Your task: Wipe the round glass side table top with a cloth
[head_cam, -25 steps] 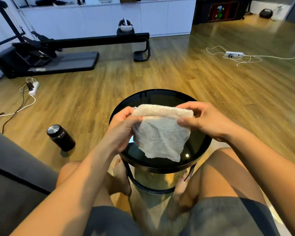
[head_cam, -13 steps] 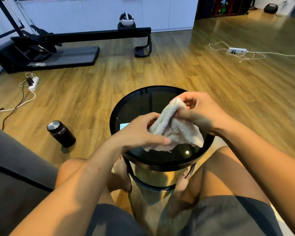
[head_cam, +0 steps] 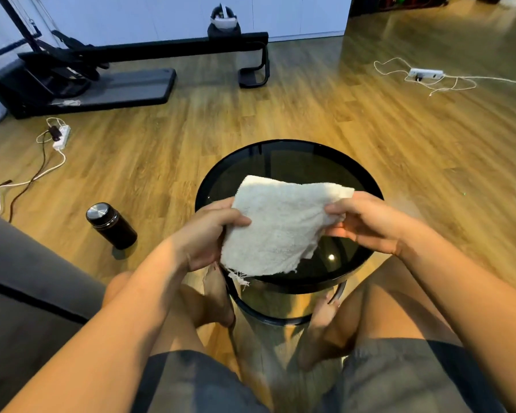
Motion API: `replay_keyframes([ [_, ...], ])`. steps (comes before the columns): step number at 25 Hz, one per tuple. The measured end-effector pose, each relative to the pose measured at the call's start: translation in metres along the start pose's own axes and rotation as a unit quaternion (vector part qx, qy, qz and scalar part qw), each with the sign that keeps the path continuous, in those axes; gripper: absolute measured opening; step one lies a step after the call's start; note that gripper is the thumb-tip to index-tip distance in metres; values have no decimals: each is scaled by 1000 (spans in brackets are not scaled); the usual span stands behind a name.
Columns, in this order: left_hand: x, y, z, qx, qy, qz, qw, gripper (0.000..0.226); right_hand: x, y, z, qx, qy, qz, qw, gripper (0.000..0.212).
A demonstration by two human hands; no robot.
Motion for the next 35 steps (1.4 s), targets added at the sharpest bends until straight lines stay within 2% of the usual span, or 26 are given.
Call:
replay_keyframes([
  [1,4,1,0,4,-11,15,1000,46,-4,3,0,2,99,-8,995,37],
  [2,9,4,0,2,-11,28,1000,63,-10,10,-2,-26,141,-10,990,35],
  [4,16,8,1,3,4,47,999,89,-20,16,-6,-124,104,-11,987,36],
  [6,16,11,2,9,89,88,992,87,-19,15,-11,-161,106,-20,981,48],
  [7,15,11,0,0,158,104,982,81,-16,13,-8,-129,116,-28,984,56],
  [8,15,12,-2,-16,221,110,969,76,-12,10,-3,-87,92,-40,991,63],
  [9,13,13,-4,-34,271,109,956,74,-8,6,4,-64,-7,-49,997,68],
  [10,12,15,-4,-44,306,107,945,73,-6,5,9,-67,-167,-52,982,72],
  [11,12,18,-2,-45,332,107,936,74,-7,7,11,-92,-334,-49,937,74],
  [12,10,20,2,-39,358,110,926,74,-7,9,11,-125,-461,-52,877,74],
  [13,7,23,7,-32,387,116,914,74,-1,9,9,-153,-540,-69,825,67],
  [14,5,26,14,-29,417,124,900,72,10,5,7,-179,-574,-102,792,53],
  [15,3,31,21,-31,444,137,885,67,22,-1,0,-202,-581,-131,777,37],
  [17,-4,40,41,-41,472,173,864,51,42,-16,-27,-224,-561,-139,785,18],
  [19,-6,59,69,-17,451,196,870,32,57,-34,-67,-215,-470,-105,850,12],
  [21,-3,90,108,23,393,181,901,16,64,-54,-112,-230,-359,-100,899,6],
  [23,15,127,156,59,287,142,946,9,59,-70,-174,-295,-263,-110,912,14],
  [25,55,161,209,83,196,63,975,15,31,-80,-238,-359,-167,-98,913,14],
  [27,115,192,256,75,166,-22,983,27,-19,-85,-297,-415,-105,-59,902,6],
  [28,151,205,276,60,156,-64,984,31,-53,-85,-324,-438,-75,-26,895,10],
  [31,251,230,311,16,150,-188,971,30,-174,-78,-385,-486,7,85,870,26],
  [33,306,239,319,13,143,-241,960,30,-241,-66,-407,-499,47,149,853,25],
  [35,343,244,316,13,127,-284,950,51,-287,-54,-414,-510,104,190,832,31],
])
Point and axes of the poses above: each hand's wrist, its own y-axis towards the middle knuckle, its own z-axis out of the palm, x = y × z, the point moved 6 cm from there along y, towards the middle knuckle, and after that the axes turned 9 degrees about z, right-handed, at the moved point
